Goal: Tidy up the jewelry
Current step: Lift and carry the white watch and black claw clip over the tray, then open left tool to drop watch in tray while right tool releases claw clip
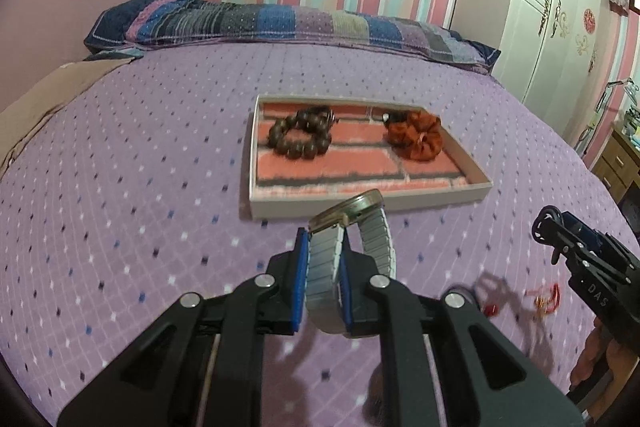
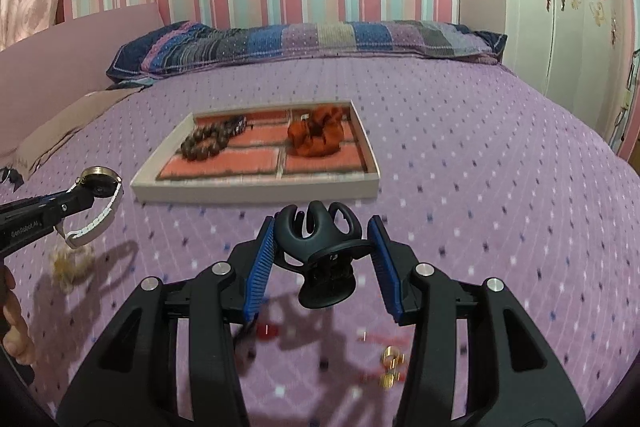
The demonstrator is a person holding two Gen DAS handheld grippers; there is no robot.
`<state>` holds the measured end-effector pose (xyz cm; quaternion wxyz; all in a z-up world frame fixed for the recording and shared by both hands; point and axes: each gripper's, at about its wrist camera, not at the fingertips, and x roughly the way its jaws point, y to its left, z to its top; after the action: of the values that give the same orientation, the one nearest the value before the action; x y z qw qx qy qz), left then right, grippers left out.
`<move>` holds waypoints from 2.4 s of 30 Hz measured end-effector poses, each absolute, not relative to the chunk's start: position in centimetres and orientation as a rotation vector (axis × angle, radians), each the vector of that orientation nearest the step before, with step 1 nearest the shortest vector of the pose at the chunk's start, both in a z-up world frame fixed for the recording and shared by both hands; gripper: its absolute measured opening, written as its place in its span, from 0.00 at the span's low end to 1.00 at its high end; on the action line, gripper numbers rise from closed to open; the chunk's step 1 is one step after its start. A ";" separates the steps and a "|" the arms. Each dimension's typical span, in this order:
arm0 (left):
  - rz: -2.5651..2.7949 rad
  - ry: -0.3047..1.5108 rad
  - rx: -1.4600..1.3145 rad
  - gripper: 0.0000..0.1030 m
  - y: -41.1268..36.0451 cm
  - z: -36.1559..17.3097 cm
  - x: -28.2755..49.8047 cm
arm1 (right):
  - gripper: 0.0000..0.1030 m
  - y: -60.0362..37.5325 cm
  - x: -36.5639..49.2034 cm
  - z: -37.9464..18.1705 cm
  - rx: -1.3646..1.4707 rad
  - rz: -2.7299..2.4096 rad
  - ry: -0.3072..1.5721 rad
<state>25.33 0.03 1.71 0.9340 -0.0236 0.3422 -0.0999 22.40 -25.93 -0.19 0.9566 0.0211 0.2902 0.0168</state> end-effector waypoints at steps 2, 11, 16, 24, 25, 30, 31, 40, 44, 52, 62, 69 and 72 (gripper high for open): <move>-0.198 0.699 -0.046 0.14 -0.4 2.3 26.6 | 0.45 -26.0 23.6 0.3 0.054 0.037 0.586; -0.183 0.697 -0.032 0.14 -2.5 3.0 31.9 | 0.45 -26.7 31.2 0.8 0.066 0.035 0.606; -0.174 0.733 -0.047 0.14 -2.9 1.4 35.3 | 0.45 -27.6 35.5 -0.2 0.089 0.033 0.642; -0.156 0.801 -0.039 0.14 -3.3 -2.4 40.4 | 0.45 -27.4 40.5 -3.1 0.058 0.024 0.706; -0.153 0.807 -0.042 0.14 -3.2 -2.7 40.8 | 0.45 -27.3 41.0 -3.4 0.052 0.021 0.710; -0.140 0.836 -0.040 0.14 -3.2 -4.2 42.8 | 0.45 -27.5 43.0 -4.7 0.054 0.011 0.741; -0.134 0.838 -0.030 0.14 -3.4 -4.5 43.1 | 0.45 -27.6 43.3 -5.0 0.060 0.009 0.747; -0.123 0.861 -0.024 0.14 -3.1 -5.7 44.9 | 0.45 -27.6 45.3 -6.8 0.043 -0.015 0.805; -0.125 0.872 -0.033 0.14 -2.9 -5.9 45.4 | 0.45 -27.4 45.5 -6.8 0.026 -0.013 0.809; -0.129 0.884 -0.022 0.15 -2.9 -5.7 45.7 | 0.46 -26.9 45.6 -7.1 0.009 -0.010 0.820; -0.117 0.882 -0.013 0.15 -2.9 -5.9 45.6 | 0.46 -26.9 45.5 -7.1 0.004 -0.013 0.821; -0.094 0.851 -0.012 0.59 -2.8 -4.9 44.9 | 0.64 -26.9 44.9 -6.5 -0.008 -0.010 0.805; -0.110 0.847 -0.006 0.59 -3.0 -4.1 44.3 | 0.67 -27.1 44.4 -6.1 -0.006 0.000 0.801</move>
<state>44.35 -3.00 -4.08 0.9102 -0.0031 0.4107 -0.0531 44.41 -27.07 -6.06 0.9209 -0.0030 0.3899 -0.0002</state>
